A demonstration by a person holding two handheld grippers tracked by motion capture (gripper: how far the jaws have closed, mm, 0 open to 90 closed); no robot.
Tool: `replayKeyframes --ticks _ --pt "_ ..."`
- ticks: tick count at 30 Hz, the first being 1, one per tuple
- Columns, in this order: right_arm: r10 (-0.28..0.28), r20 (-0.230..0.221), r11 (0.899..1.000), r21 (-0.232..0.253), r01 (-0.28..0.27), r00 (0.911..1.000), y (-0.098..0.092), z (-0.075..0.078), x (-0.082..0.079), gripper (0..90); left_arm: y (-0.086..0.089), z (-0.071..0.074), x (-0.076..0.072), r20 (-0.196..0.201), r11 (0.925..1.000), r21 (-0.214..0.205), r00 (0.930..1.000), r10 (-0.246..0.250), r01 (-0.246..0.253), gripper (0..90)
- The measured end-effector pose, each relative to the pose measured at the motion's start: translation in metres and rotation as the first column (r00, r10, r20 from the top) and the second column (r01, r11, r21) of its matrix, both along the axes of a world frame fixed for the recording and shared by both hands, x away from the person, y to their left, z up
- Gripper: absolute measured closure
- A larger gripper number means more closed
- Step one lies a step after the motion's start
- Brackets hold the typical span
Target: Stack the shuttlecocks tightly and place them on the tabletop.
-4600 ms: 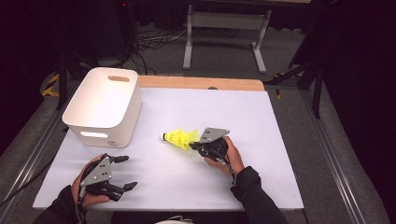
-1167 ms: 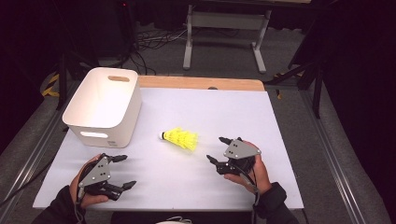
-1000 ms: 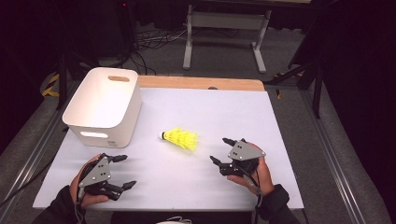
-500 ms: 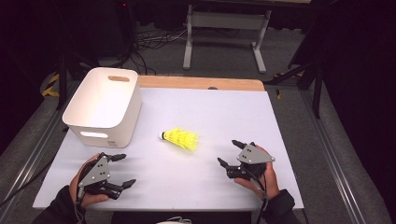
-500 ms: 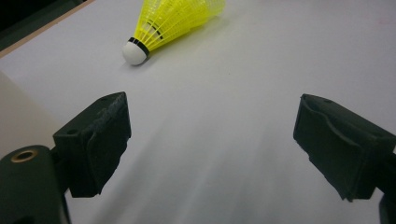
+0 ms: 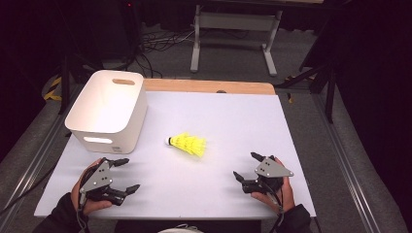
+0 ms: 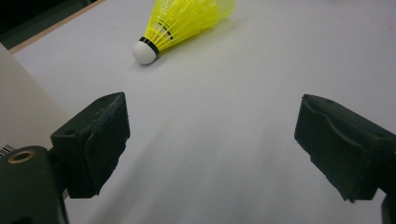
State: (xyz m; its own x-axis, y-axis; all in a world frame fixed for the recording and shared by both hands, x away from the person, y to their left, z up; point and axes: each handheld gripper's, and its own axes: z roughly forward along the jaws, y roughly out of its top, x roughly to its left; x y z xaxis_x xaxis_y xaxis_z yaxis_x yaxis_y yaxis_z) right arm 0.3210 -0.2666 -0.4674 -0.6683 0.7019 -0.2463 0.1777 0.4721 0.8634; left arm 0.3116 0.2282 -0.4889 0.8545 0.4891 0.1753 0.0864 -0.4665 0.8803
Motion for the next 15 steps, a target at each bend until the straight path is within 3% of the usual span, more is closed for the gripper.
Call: replayKeyframes --ticks 15 --pt "0.008 -0.002 1.0 -0.006 -0.008 1.0 0.0042 -0.002 0.0016 8.1 0.0006 0.0 -0.0004 0.003 0.9997 -0.013 0.9998 0.02 -0.02 5.6"
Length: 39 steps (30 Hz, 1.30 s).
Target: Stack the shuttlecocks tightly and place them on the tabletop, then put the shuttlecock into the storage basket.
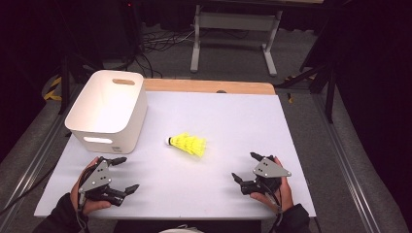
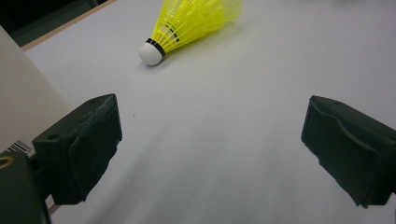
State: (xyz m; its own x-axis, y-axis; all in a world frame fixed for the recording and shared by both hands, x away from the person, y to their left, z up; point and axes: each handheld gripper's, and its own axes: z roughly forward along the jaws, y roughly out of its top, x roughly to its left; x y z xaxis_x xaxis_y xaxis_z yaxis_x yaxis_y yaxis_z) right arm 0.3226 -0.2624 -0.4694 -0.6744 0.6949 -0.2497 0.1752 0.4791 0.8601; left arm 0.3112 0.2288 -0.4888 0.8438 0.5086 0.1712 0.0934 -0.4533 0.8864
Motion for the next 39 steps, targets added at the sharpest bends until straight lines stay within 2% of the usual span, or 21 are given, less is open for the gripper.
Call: replayKeyframes --ticks 8,9,13,18,21,26,29,33,35,38,39 --pt "0.012 -0.032 1.0 0.002 -0.012 0.9994 0.008 0.0 0.007 9.5 0.001 0.0 0.0 -0.005 0.9996 -0.019 0.9998 0.02 -0.02 4.3" --pt "0.018 -0.055 1.0 0.011 -0.018 0.9983 0.011 -0.001 0.01 9.5 0.001 0.0 0.0 -0.01 0.9995 -0.02 0.9997 0.023 -0.023 4.8" --pt "0.026 -0.076 0.999 0.022 -0.024 0.9967 0.013 -0.001 0.01 9.3 0.0 0.0 -0.001 -0.01 0.9993 -0.015 0.9993 0.035 -0.035 6.6" --pt "0.026 -0.085 0.999 0.032 -0.023 0.996 0.014 0.0 0.011 9.2 -0.002 0.0 -0.001 -0.012 0.9994 -0.016 0.9994 0.031 -0.032 6.9" --pt "0.035 -0.087 0.999 0.041 -0.031 0.9956 0.018 0.002 0.013 9.3 -0.003 0.0 -0.001 -0.014 0.9997 -0.003 0.9996 0.025 -0.025 6.8" --pt "0.064 -0.099 0.997 0.042 -0.06 0.993 0.031 0.005 0.021 11.7 -0.003 0.0 -0.001 -0.013 0.9997 0.0 0.9996 0.026 -0.026 6.9" --pt "0.074 -0.115 0.997 0.022 -0.072 0.9906 0.041 0.004 0.026 11.9 -0.002 0.0 -0.001 -0.016 0.9997 -0.001 0.9995 0.026 -0.026 6.9" --pt "0.108 -0.145 0.994 0.02 -0.106 0.9835 0.053 0.003 0.032 12.8 -0.003 0.0 -0.001 -0.015 0.9997 0.001 0.9996 0.024 -0.024 6.9" --pt "0.117 -0.155 0.993 0.004 -0.118 0.981 0.061 0.003 0.035 13.9 -0.003 0.0 -0.002 -0.011 0.9997 0.006 0.9997 0.022 -0.022 7.1" --pt "0.135 -0.156 0.991 0.007 -0.136 0.9785 0.069 0.003 0.038 18.0 -0.003 0.0 -0.002 -0.012 0.9997 0.007 0.9997 0.022 -0.022 7.1" --pt "0.142 -0.167 0.99 -0.001 -0.145 0.9757 0.078 0.002 0.042 20.6 -0.003 -0.001 -0.002 -0.013 0.9998 0.006 0.9997 0.021 -0.021 7.1"
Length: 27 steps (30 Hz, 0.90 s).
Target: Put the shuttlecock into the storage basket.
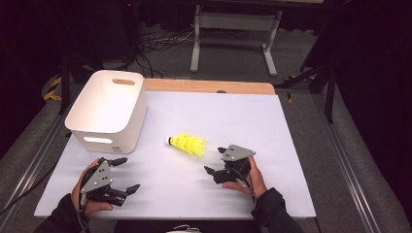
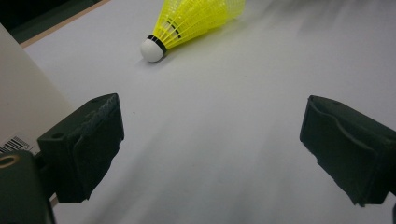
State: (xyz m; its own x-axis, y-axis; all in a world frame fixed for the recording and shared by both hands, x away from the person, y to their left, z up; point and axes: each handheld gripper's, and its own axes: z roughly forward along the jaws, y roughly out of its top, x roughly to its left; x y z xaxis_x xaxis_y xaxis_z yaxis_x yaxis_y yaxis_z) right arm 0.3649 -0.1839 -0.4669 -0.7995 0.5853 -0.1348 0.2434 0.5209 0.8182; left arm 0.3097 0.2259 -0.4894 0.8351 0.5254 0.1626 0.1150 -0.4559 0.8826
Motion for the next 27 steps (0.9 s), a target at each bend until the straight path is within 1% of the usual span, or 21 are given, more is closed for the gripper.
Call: replayKeyframes --ticks 3,5,6,8,9,12,14,15,19,21,24,26,27 --pt "-0.01 -0.004 1.0 -0.013 0.01 0.9999 0.012 -0.002 0.006 22.2 0.001 0.0 0.0 0.0 1.0 0.001 1.0 -0.002 0.002 7.2" --pt "0.011 -0.017 1.0 -0.011 -0.011 0.9998 0.022 -0.004 0.011 23.4 0.001 0.0 0.0 -0.002 1.0 -0.001 1.0 -0.003 0.003 7.3" --pt "0.011 -0.021 1.0 -0.017 -0.012 0.9997 0.025 -0.005 0.012 23.3 0.001 0.0 0.0 -0.002 1.0 -0.001 1.0 -0.003 0.003 7.3" --pt "0.028 -0.051 0.999 -0.018 -0.029 0.9983 0.033 -0.007 0.016 23.8 0.001 0.0 0.0 0.0 1.0 -0.002 1.0 -0.004 0.004 7.3" --pt "0.032 -0.06 0.999 -0.018 -0.033 0.9977 0.037 -0.008 0.017 24.0 0.001 0.0 0.0 0.0 1.0 0.002 1.0 -0.006 0.006 7.3" --pt "0.037 -0.076 0.999 -0.037 -0.039 0.9964 0.048 -0.011 0.022 26.2 0.0 0.0 0.0 -0.001 1.0 0.003 1.0 -0.009 0.009 7.7" --pt "0.036 -0.08 0.999 -0.034 -0.039 0.9962 0.05 -0.012 0.023 27.1 0.0 0.0 -0.001 -0.003 1.0 0.0 1.0 -0.009 0.009 7.7" --pt "0.041 -0.098 0.999 -0.025 -0.044 0.9943 0.055 -0.013 0.028 28.5 0.001 -0.001 0.0 -0.004 1.0 -0.003 1.0 -0.007 0.007 7.7" --pt "0.037 -0.098 0.999 -0.027 -0.04 0.9945 0.063 -0.013 0.034 29.7 0.0 -0.001 0.0 -0.009 0.9999 -0.004 0.9999 -0.01 0.01 7.7" --pt "0.035 -0.097 0.999 -0.02 -0.037 0.9947 0.067 -0.012 0.037 30.3 0.0 -0.001 0.0 -0.005 0.9999 0.0 0.9999 -0.013 0.013 7.8" --pt "0.039 -0.112 0.999 -0.017 -0.041 0.9929 0.074 -0.012 0.044 31.9 0.0 -0.001 -0.001 -0.009 0.9999 -0.009 0.9999 -0.014 0.014 7.9" --pt "0.036 -0.116 0.998 -0.037 -0.041 0.9926 0.08 -0.013 0.048 32.8 0.001 -0.001 0.0 -0.005 0.9998 -0.004 0.9998 -0.019 0.019 7.9" --pt "0.036 -0.116 0.998 -0.037 -0.04 0.9926 0.081 -0.013 0.048 32.9 0.0 -0.001 -0.001 -0.008 0.9997 -0.003 0.9997 -0.022 0.022 7.9"
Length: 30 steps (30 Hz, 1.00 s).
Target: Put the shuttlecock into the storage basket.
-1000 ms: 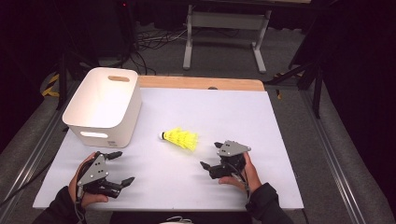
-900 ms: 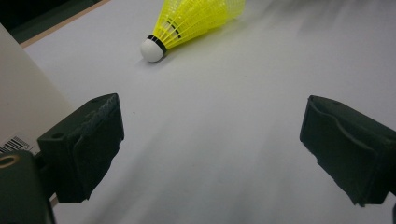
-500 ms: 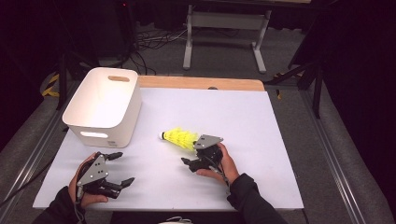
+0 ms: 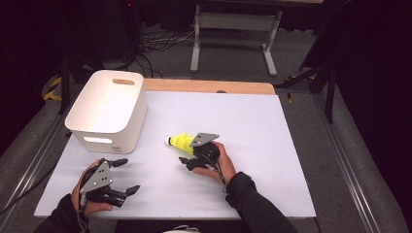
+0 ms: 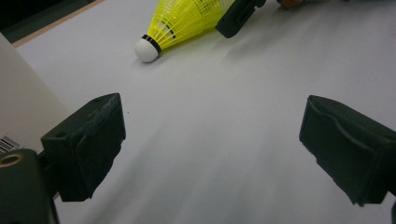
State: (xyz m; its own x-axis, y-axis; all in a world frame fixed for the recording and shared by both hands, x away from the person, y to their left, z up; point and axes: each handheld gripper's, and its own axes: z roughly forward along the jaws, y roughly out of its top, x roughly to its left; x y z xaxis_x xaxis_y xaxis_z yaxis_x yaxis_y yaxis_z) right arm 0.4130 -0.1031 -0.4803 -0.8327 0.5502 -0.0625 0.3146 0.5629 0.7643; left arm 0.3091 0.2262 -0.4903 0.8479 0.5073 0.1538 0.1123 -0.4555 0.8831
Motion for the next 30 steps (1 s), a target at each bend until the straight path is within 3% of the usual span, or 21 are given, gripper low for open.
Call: replayKeyframes --ticks 6,9,13,14,16,18,22,30 --pt "-0.024 0.002 1.0 -0.009 0.024 0.9997 0.006 -0.002 0.006 36.5 -0.003 -0.002 0.0 -0.01 0.9999 0.009 0.9998 -0.015 0.015 8.2" --pt "-0.062 0.01 0.998 0.001 0.062 0.998 0.009 -0.001 0.011 41.4 -0.003 -0.002 0.0 -0.015 0.9997 0.014 0.9997 -0.021 0.021 8.3" --pt "-0.089 0.02 0.996 0.009 0.088 0.9959 0.011 -0.002 0.015 50.4 -0.003 -0.002 0.0 -0.014 0.9997 0.018 0.9998 -0.017 0.017 8.7" --pt "-0.112 0.018 0.994 0.015 0.111 0.9936 0.012 -0.003 0.018 59.1 -0.003 -0.002 0.0 -0.013 0.9997 0.017 0.9998 -0.017 0.018 8.7" --pt "-0.116 0.021 0.993 0.012 0.116 0.993 0.013 -0.003 0.019 60.7 -0.003 -0.002 0.001 -0.015 0.9997 0.017 0.9998 -0.017 0.017 8.8" --pt "-0.14 0.028 0.99 0.016 0.14 0.9898 0.015 -0.002 0.023 69.9 -0.003 -0.003 0.001 -0.015 0.9997 0.018 0.9997 -0.018 0.018 8.8" --pt "-0.139 0.036 0.99 0.024 0.138 0.9896 0.019 -0.002 0.028 80.8 -0.003 -0.003 0.0 -0.016 0.9996 0.021 0.9997 -0.019 0.019 8.9" --pt "-0.14 0.051 0.99 0.027 0.139 0.9888 0.02 -0.001 0.027 85.0 -0.003 -0.003 0.0 -0.015 0.9997 0.021 0.9998 -0.013 0.014 9.0"
